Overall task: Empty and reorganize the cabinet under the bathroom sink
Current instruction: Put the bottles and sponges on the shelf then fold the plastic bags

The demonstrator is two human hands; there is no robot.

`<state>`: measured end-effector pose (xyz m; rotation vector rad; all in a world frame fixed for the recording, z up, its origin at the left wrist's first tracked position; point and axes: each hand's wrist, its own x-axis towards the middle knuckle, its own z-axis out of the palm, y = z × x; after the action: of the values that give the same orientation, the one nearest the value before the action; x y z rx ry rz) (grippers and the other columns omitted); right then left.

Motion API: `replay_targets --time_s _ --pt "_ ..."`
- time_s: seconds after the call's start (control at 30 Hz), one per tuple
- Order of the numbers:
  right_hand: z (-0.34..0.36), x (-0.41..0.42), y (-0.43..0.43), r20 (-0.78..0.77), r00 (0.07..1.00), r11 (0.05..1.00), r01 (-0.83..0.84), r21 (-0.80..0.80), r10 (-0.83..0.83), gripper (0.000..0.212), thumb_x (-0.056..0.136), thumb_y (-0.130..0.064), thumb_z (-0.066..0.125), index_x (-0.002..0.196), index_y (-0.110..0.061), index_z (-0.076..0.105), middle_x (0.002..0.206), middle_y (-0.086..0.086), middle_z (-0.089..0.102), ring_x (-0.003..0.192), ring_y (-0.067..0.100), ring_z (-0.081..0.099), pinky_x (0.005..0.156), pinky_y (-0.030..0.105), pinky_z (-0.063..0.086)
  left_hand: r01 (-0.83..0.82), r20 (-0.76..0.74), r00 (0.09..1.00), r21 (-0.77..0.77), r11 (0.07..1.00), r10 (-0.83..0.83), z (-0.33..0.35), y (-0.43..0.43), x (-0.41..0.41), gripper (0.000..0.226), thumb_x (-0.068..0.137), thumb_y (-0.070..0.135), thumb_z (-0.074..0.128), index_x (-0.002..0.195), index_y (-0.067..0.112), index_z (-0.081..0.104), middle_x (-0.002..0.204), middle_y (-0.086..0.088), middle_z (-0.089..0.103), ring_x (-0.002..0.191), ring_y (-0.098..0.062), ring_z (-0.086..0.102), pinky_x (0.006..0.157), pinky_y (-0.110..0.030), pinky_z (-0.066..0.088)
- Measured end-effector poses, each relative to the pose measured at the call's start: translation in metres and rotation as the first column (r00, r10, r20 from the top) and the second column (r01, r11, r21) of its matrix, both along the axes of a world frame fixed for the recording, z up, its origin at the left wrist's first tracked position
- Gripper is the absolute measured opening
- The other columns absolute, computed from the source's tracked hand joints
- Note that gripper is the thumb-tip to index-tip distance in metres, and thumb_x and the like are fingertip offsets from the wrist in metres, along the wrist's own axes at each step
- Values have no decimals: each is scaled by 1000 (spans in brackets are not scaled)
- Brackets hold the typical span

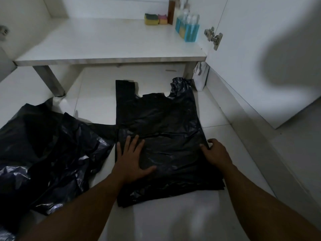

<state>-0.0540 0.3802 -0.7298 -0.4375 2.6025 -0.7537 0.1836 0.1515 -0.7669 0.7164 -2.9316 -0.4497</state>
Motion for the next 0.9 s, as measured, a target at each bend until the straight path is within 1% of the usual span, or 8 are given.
replay_targets --time_s 0.07,0.13,0.23,0.33,0.43,0.53,0.7,0.9 --pt "2 2 1 19 1000 999 17 -30 -16 60 92 -44 59 138 -8 47 131 17 57 116 31 57 93 36 47 -17 -118 993 -79 997 7 8 -1 6 92 66 83 52 139 27 50 156 -6 28 149 -30 14 117 -60 -6" --pt "5 4 3 -9 997 996 75 -42 -75 61 91 -42 60 139 -6 45 135 18 54 120 32 55 97 38 47 -134 -152 982 -165 977 109 13 1 15 73 65 74 59 122 29 61 142 -9 42 136 -34 34 113 -60 14" --pt "6 10 4 3 995 994 98 -39 -98 59 91 -37 62 138 -6 46 134 18 55 119 33 55 97 38 46 -380 -63 922 29 924 381 15 6 28 75 64 74 52 124 27 57 139 -9 43 128 -33 38 104 -52 30" --pt "5 14 3 37 997 997 72 -32 -71 47 93 -28 60 133 -5 52 127 19 60 117 33 57 95 33 43 -365 3 929 176 914 371 13 5 32 76 70 72 51 131 27 52 139 -3 43 129 -27 40 104 -47 33" --pt "12 18 0 -49 984 986 168 -25 -169 50 92 -27 54 137 -7 47 133 21 52 122 38 50 100 45 42 -396 -32 911 214 893 412 24 1 32 64 79 64 61 131 28 51 140 -1 42 130 -27 40 105 -48 33" --pt "32 27 -28 -183 963 980 201 -6 -198 41 90 -30 54 128 -14 56 128 19 52 120 41 47 97 55 42 -386 -24 918 164 908 395 46 -10 34 63 81 63 59 132 27 50 142 0 39 132 -26 38 105 -48 31" --pt "68 65 -138 -167 983 989 -96 -114 77 37 90 -34 58 122 -18 62 124 11 61 115 33 56 98 43 48 -478 -18 878 15 878 478 101 -59 59 53 82 58 56 125 27 55 131 -1 49 124 -26 43 100 -46 34" --pt "78 178 -255 -22 888 870 -455 -191 460 28 89 -29 64 113 -15 68 118 6 68 109 24 63 96 32 49 -579 125 793 -151 801 597 137 -116 129 51 88 49 56 131 22 51 133 -5 49 125 -29 41 102 -53 33"
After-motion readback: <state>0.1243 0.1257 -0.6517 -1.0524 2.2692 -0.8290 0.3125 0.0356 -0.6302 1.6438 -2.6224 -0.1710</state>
